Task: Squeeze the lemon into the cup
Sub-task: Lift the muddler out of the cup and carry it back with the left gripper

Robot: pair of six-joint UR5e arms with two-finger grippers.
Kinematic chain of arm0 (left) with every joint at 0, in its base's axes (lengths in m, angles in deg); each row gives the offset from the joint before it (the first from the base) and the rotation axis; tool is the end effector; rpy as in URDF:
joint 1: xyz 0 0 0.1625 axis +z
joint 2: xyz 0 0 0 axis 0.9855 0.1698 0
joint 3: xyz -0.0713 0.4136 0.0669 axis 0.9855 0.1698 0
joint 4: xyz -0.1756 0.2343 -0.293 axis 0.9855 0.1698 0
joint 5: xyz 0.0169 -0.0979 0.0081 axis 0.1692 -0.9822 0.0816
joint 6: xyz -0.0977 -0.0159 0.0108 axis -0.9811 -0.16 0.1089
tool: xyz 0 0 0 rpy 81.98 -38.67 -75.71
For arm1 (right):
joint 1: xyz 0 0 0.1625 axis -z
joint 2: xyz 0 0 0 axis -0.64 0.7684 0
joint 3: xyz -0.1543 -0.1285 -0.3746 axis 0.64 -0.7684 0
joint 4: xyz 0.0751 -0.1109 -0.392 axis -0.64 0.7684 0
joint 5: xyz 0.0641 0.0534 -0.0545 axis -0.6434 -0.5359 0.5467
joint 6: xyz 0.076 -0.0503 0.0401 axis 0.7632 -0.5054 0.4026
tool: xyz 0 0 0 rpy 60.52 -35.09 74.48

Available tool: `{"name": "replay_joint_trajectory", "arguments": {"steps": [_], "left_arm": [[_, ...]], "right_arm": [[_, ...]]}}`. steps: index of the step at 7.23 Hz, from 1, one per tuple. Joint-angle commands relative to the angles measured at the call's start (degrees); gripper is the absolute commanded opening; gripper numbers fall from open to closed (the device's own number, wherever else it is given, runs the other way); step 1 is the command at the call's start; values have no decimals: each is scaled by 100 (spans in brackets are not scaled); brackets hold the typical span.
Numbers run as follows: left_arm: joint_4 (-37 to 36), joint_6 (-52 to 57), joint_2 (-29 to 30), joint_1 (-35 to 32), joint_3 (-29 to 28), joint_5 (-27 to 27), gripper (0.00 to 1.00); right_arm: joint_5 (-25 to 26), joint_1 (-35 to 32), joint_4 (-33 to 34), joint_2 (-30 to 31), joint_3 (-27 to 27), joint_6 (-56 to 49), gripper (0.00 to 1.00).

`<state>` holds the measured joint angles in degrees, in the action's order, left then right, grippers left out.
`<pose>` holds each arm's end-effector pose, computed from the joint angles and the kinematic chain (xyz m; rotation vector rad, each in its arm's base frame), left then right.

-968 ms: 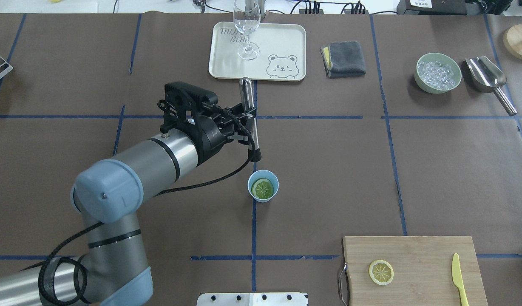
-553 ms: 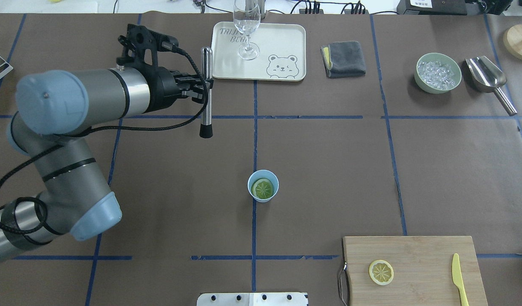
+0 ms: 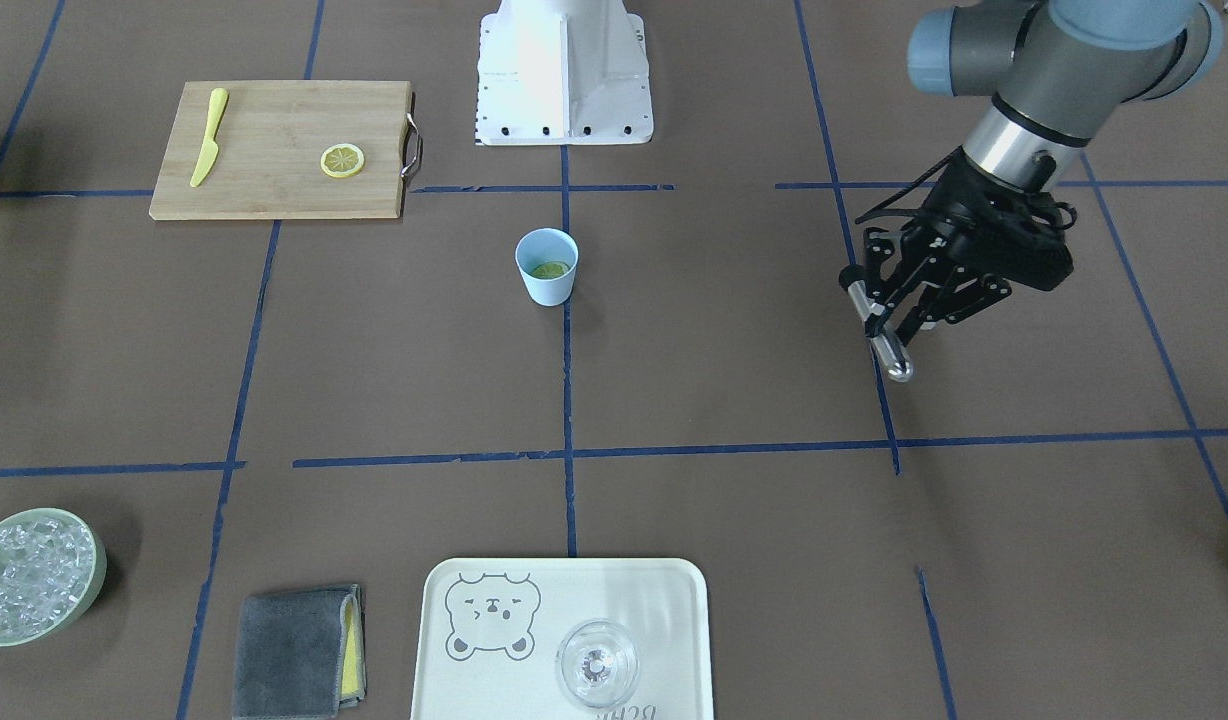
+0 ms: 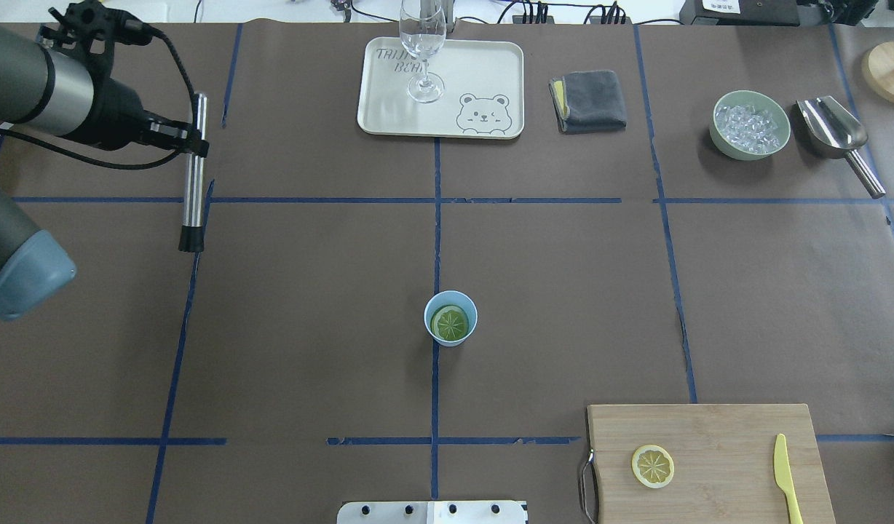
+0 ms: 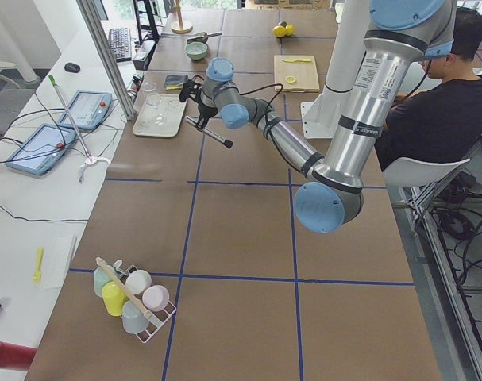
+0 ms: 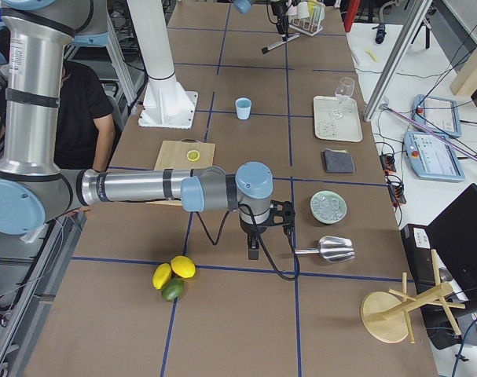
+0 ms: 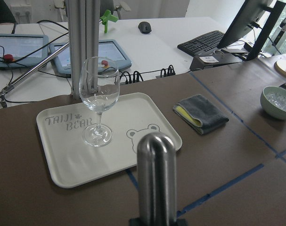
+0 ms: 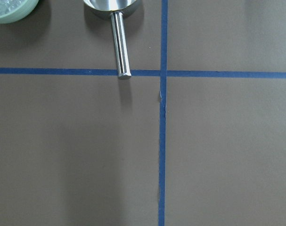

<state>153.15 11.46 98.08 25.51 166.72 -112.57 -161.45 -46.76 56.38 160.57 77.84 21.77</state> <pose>0.2597 -0.5146 0.3078 0.3994 0.9383 0.0904 0.0395 -0.4376 0.6052 0.0583 -0.7531 0.0143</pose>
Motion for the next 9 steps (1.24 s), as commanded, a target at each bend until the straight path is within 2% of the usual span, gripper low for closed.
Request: {"name": "replay_joint_trajectory", "arguments": {"steps": [1, 3, 4, 6, 7, 9], "left_arm": [[-1007, 44, -465, -92, -16, -157, 0], [-2455, 944, -476, -31, -139, -157, 0], [-2706, 1332, -380, -13, -505, -157, 0], [-2412, 1328, -47, 214, -1427, -217, 0], [-2096, 1293, -36, 215, -1727, -470, 0], [-1909, 1266, -44, 216, -1959, -561, 0]], "right_arm": [[8, 33, -39, -120, -3, 47, 100], [8, 33, -39, -147, -11, 21, 100], [8, 33, -39, -147, -11, 21, 100], [8, 33, -39, -147, 15, 21, 100], [8, 33, -48, -156, 15, 12, 100], [8, 33, -39, -156, 6, 12, 100]]}}
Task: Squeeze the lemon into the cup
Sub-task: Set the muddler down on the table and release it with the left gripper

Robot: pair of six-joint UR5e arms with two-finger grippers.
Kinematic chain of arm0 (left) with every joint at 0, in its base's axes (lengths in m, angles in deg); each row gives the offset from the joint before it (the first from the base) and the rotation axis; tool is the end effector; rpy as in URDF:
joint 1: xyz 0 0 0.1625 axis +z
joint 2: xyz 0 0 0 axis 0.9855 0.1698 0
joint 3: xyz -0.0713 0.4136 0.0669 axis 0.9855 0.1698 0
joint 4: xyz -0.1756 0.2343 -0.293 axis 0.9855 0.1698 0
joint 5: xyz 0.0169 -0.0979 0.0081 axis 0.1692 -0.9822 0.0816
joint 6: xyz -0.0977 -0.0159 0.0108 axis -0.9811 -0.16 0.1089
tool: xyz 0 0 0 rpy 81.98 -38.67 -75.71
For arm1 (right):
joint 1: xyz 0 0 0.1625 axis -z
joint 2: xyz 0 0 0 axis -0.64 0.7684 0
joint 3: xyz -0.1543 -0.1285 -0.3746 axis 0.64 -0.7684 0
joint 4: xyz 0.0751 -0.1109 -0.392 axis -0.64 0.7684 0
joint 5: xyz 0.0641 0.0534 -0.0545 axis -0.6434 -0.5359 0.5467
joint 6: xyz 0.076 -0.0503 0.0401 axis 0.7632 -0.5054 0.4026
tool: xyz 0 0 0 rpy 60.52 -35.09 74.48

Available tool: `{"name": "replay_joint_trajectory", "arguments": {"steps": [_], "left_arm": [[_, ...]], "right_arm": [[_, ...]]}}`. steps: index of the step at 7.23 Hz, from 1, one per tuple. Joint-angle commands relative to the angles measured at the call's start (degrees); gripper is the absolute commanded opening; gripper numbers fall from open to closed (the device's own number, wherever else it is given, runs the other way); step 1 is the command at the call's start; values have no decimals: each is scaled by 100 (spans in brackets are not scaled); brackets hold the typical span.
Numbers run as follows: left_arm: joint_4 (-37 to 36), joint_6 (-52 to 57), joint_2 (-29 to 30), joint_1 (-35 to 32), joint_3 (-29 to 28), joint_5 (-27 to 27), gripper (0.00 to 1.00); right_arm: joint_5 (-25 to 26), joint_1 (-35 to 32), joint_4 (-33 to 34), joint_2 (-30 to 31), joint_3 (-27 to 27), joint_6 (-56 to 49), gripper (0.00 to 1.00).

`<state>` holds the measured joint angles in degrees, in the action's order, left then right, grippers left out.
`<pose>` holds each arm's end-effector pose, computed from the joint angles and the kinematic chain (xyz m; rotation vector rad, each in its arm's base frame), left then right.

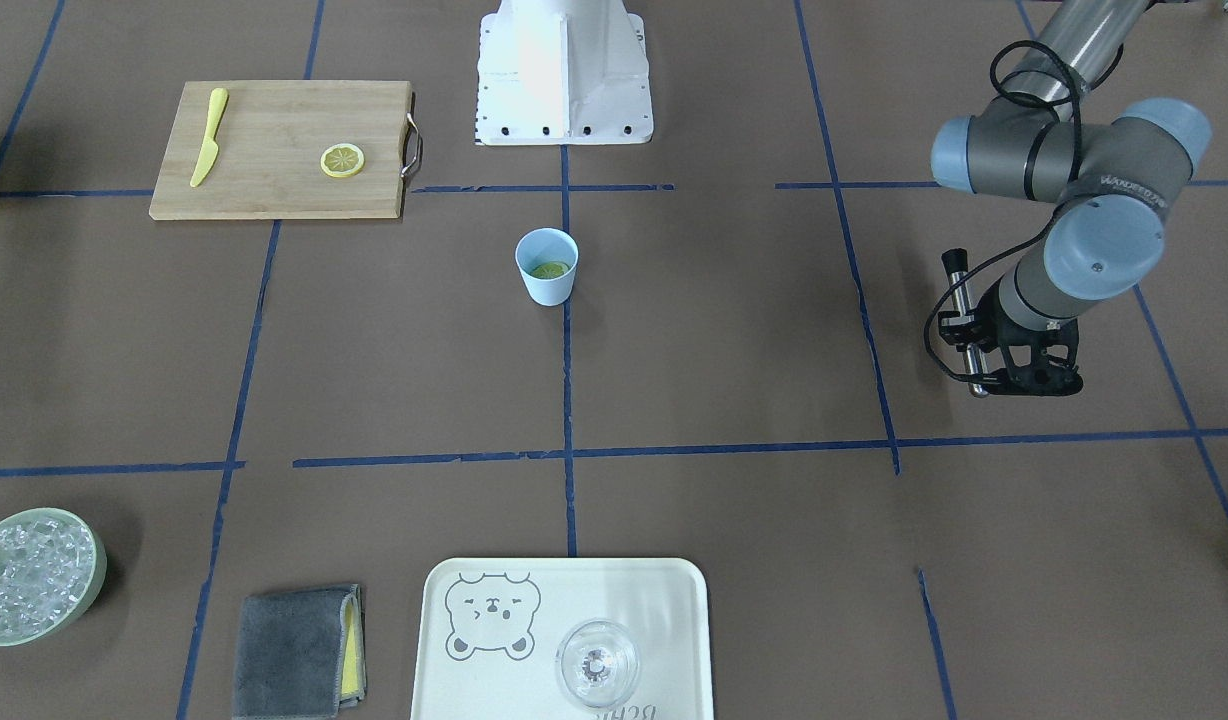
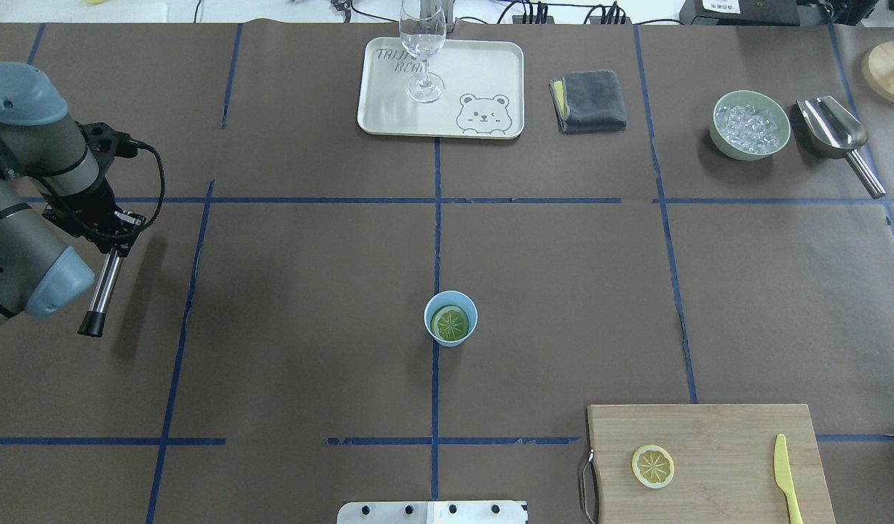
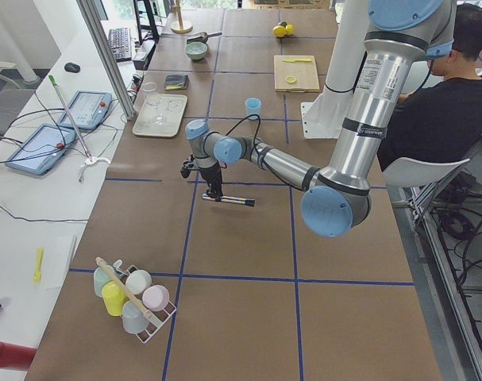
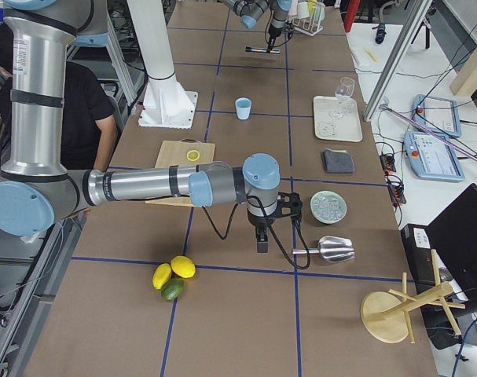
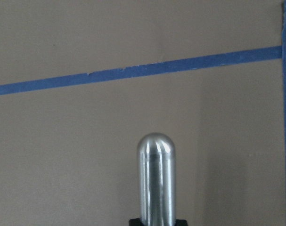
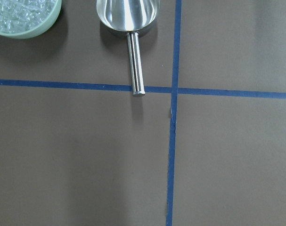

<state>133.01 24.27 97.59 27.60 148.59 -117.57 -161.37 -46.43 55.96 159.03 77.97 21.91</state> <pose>0.3098 -0.5338 0.5046 -0.1296 0.6242 0.1739 0.0363 -0.4500 0.5915 0.0900 -0.7546 -0.0024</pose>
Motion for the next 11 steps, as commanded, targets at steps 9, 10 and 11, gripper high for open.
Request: {"name": "replay_joint_trajectory", "arguments": {"steps": [9, 10, 11], "left_arm": [[140, 1996, -232, -1939, 681, -228, 100], [184, 2693, -581, -2545, 671, -272, 100], [184, 3092, -880, -3064, 654, -281, 100]], "right_arm": [[-26, -9, 2, 51, -42, -19, 100], [-26, -9, 2, 34, -51, -10, 100], [-35, -9, 2, 34, -51, -10, 100]]}}
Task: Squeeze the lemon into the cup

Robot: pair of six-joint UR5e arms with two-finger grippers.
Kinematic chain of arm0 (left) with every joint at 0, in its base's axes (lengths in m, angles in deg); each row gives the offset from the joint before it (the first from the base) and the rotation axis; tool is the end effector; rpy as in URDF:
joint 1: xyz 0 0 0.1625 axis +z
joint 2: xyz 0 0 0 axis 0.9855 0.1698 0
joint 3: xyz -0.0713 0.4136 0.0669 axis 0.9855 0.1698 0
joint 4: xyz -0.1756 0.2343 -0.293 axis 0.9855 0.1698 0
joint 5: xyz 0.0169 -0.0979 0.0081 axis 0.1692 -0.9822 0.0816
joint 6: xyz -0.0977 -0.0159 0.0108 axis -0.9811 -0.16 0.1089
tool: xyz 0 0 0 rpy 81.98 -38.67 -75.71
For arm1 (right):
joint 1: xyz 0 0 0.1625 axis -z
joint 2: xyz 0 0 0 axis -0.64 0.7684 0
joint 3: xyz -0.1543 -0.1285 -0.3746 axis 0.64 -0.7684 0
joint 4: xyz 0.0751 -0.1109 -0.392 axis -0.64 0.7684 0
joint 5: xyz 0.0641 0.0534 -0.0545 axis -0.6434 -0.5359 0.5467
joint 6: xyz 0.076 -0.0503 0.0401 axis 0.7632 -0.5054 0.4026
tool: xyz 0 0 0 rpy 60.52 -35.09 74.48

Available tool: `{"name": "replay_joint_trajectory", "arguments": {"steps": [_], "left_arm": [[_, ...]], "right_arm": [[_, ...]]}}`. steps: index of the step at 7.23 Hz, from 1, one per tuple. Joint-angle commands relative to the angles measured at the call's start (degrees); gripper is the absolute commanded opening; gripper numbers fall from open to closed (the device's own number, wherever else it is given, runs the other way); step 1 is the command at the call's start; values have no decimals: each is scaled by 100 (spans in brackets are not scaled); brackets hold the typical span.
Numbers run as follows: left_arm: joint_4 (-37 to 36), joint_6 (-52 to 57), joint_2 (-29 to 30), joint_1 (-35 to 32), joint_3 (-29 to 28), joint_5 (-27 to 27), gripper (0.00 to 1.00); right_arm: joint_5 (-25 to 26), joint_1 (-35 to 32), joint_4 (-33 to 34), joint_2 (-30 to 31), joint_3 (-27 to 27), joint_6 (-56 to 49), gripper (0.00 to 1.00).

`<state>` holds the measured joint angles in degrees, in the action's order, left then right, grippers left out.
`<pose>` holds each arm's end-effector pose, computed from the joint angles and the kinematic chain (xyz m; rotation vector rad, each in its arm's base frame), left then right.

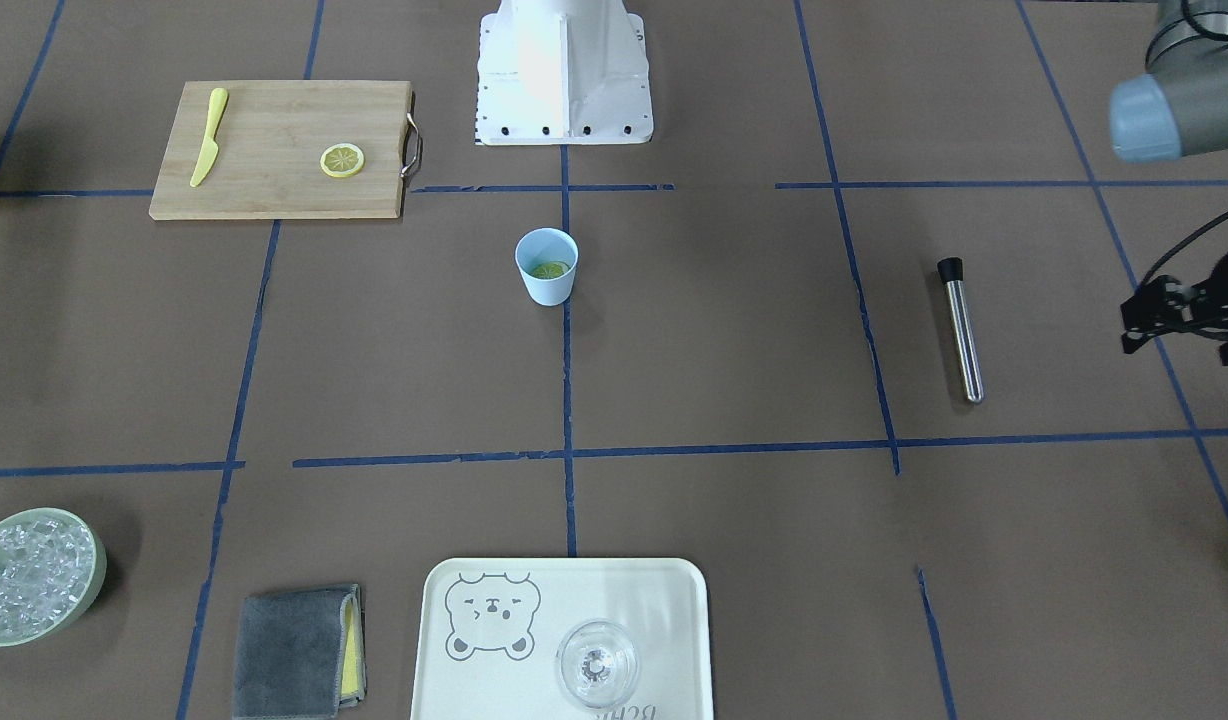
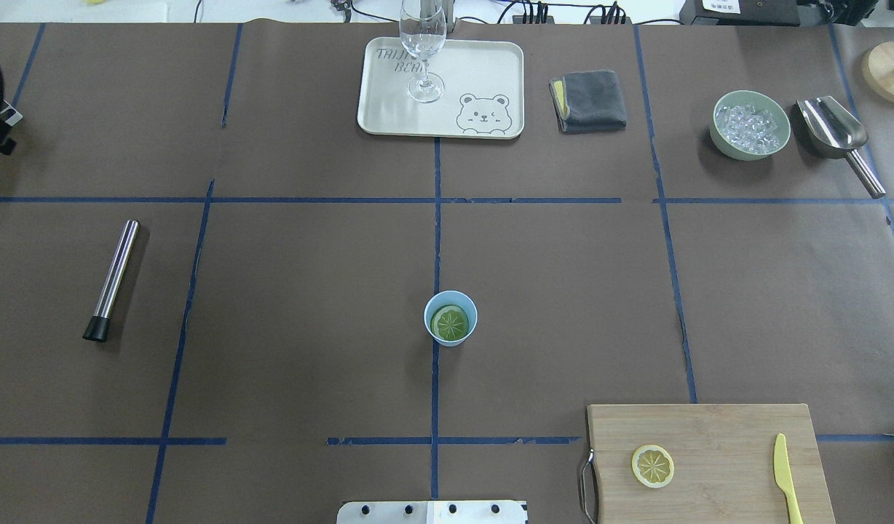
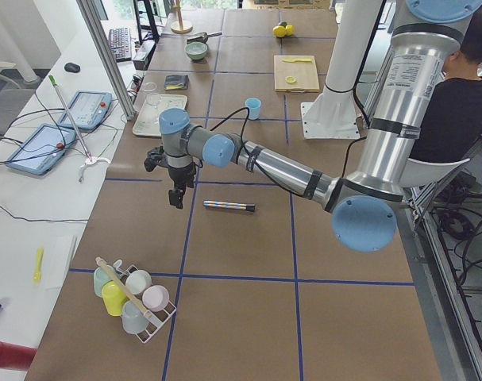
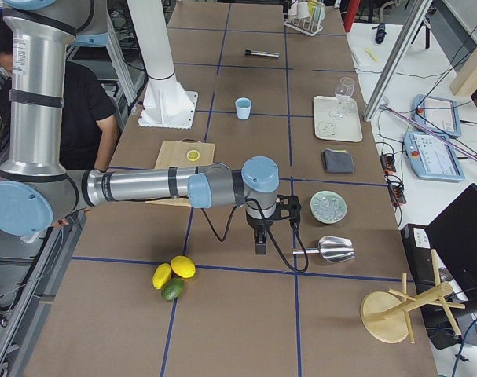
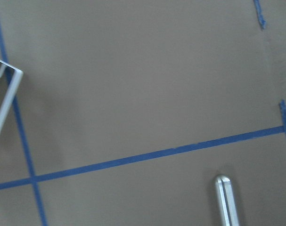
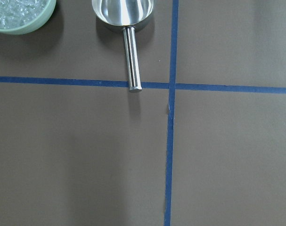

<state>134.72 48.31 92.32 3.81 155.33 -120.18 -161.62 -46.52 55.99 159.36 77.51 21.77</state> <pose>0.0626 -0.5746 0.4955 0.1782 0.6758 0.2008 0.0368 -0.4472 0.5979 0.0774 -0.7577 0.0018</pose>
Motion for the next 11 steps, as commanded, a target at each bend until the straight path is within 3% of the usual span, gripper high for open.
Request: {"name": "replay_joint_trajectory", "arguments": {"steps": [1, 2, 4, 7, 9, 11], "left_arm": [[195, 1058, -669, -1117, -107, -72, 100], [598, 1514, -925, -1382, -360, -377, 100], [689, 1510, -1024, -1385, -686, -441, 100], [619, 1178, -1015, -1385, -626, -485, 100], [610, 974, -1042, -1385, -670, -1160, 100], [619, 974, -1051, -1385, -670, -1144, 100]], "right_arm": [[-10, 0, 0, 1, -14, 4, 100], [-10, 0, 0, 1, -14, 4, 100], [-45, 0, 0, 27, -23, -5, 100], [-186, -17, 0, 53, -23, -5, 100], [-195, -17, 9, 80, -49, -5, 100], [-203, -26, 9, 106, -66, -5, 100]]}}
